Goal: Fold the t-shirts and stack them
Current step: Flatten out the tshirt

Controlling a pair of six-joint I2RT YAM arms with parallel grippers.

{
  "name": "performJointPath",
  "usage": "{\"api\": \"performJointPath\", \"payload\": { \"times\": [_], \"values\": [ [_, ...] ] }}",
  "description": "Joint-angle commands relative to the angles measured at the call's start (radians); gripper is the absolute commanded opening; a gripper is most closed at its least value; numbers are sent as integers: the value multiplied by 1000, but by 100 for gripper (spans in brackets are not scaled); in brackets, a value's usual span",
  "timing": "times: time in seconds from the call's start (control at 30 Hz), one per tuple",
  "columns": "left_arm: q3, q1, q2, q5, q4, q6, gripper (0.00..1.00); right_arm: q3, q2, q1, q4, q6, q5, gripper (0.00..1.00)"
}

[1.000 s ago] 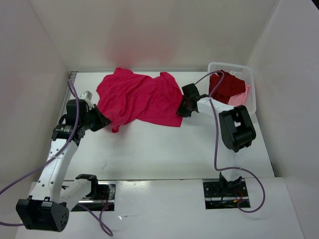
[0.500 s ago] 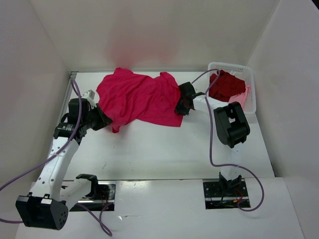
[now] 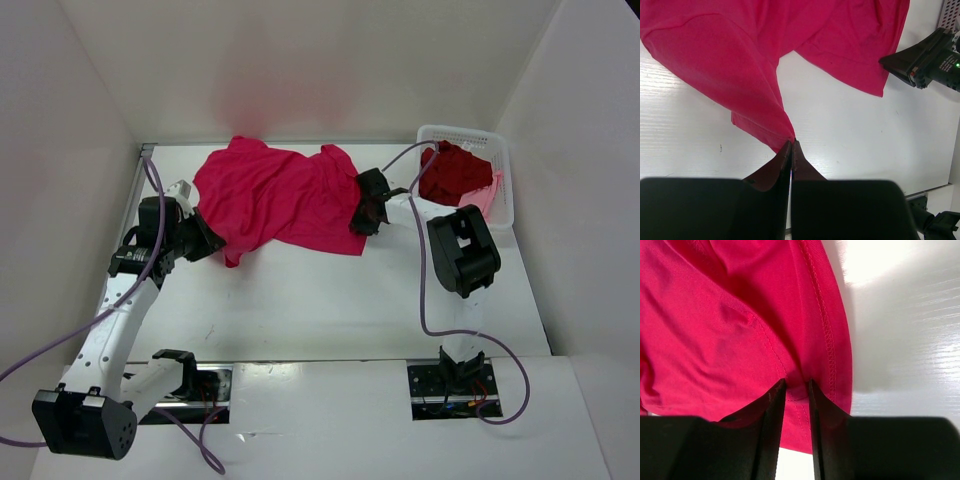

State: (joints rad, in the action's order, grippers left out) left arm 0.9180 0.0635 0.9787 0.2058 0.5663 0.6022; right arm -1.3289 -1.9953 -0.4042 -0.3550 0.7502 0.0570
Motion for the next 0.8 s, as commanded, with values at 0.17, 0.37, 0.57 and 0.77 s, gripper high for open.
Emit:
{"api": "performJointPath", "payload": {
  "times": [0.17, 0.37, 0.57, 0.77],
  "values": [
    [15, 4, -2, -17, -40, -21, 0, 13, 46, -12, -16, -2, 35, 22],
    [24, 4, -2, -52, -31, -21, 2, 13, 76, -21, -27, -2, 35, 9],
    [42, 4, -2, -42, -31, -21, 0, 2, 136, -30, -62, -2, 26, 0],
    [177, 4, 46, -71, -20, -48, 0, -16, 305, -30, -137, -2, 26, 0]
  ]
}}
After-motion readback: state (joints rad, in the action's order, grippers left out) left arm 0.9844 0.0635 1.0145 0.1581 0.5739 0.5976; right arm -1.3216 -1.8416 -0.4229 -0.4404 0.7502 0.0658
